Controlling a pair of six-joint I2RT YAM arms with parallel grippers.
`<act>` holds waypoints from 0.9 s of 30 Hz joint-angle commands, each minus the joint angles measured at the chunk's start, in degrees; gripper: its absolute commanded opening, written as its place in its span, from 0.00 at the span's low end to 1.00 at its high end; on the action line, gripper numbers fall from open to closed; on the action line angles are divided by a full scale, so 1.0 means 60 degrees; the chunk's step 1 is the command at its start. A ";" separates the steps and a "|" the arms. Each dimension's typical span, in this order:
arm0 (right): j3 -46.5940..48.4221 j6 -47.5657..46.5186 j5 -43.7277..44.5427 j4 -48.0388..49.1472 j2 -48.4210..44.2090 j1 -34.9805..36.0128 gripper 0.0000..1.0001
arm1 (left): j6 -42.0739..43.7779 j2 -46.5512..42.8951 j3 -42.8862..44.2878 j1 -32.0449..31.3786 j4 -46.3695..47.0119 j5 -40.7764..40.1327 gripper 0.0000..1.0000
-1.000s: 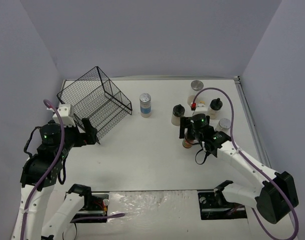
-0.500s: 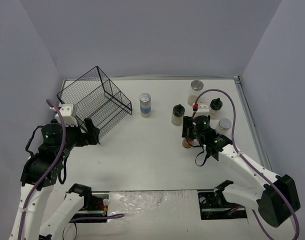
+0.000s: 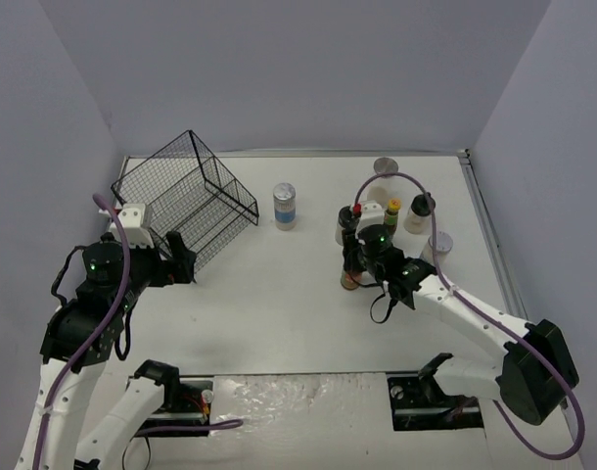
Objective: Organize the condiment bottles
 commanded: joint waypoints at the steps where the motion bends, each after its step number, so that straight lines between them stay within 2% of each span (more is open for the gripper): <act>1: 0.1712 -0.0457 -0.0184 0.1662 0.1160 0.1098 0.00 | 0.0122 -0.0120 0.0185 -0.0115 0.0262 -0.0319 0.97; 10: 0.4964 -0.1323 -0.0677 0.2812 0.4654 0.2350 0.00 | -0.0352 -0.0306 0.0033 -0.0314 0.0153 -0.0367 0.97; 14: 0.5973 -0.1456 -0.0897 0.3080 0.5632 0.2717 0.00 | -0.0574 -0.0386 -0.0125 -0.0394 0.0153 -0.0275 0.97; 19: 0.6674 -0.1545 -0.0970 0.3044 0.6464 0.2998 0.00 | -0.0634 -0.0482 -0.0177 -0.0461 0.0013 -0.0328 0.97; 23: 0.6514 -0.1399 -0.0950 0.3161 0.6625 0.3075 0.00 | -0.0666 -0.0502 -0.0182 -0.0521 -0.0073 -0.0348 0.97; 27: 0.6261 -0.1321 -0.0740 0.3059 0.6445 0.3075 0.19 | -0.0725 -0.0420 -0.0234 -0.0551 -0.0052 -0.0308 0.97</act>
